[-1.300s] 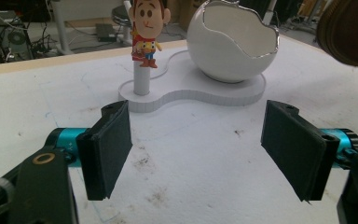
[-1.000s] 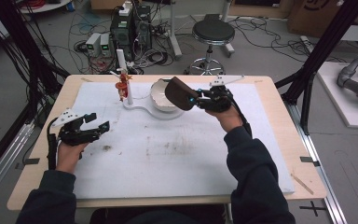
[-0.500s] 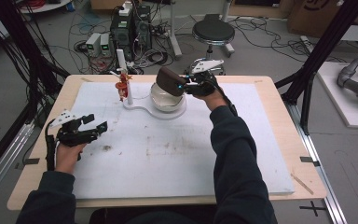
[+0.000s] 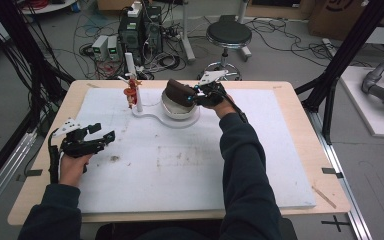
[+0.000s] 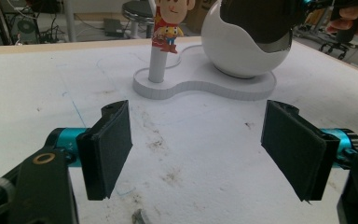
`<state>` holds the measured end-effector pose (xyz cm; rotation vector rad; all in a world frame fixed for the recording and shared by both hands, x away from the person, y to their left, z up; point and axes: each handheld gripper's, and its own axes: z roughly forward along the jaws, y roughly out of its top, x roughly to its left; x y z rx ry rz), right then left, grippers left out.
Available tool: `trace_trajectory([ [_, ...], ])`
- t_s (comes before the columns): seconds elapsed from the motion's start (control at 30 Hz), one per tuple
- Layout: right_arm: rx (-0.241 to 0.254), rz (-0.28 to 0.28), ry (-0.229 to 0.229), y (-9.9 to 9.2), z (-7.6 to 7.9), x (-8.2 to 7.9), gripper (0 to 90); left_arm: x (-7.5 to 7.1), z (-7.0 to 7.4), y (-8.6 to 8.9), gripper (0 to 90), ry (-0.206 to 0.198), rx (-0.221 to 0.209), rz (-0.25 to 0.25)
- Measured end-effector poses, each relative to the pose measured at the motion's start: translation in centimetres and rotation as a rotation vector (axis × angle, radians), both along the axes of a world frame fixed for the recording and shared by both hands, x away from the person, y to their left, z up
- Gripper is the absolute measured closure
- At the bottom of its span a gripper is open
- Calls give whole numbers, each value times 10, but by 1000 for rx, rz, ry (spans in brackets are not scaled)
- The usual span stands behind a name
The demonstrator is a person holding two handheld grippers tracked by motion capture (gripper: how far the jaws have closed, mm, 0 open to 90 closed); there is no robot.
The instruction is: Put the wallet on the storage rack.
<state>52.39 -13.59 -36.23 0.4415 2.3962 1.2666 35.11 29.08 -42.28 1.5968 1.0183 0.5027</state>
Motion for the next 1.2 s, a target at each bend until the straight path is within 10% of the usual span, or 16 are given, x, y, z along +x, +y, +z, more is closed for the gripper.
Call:
trace_trajectory([
  [0.27,-66,-3,-30,5,-5,0,619,-1,0,0,244,2,2,-1],
  [0.7,57,-135,5,-15,13,-9,505,0,-1,1,244,2,-10,-3],
  [0.8,89,-172,32,-28,15,-16,447,0,-1,1,243,1,-13,-5],
  [0.93,90,-239,180,-47,21,-29,319,0,-1,0,244,-1,-23,-17],
  [1.2,135,-325,186,-81,17,-67,252,0,-2,-1,230,-21,-24,-42],
])
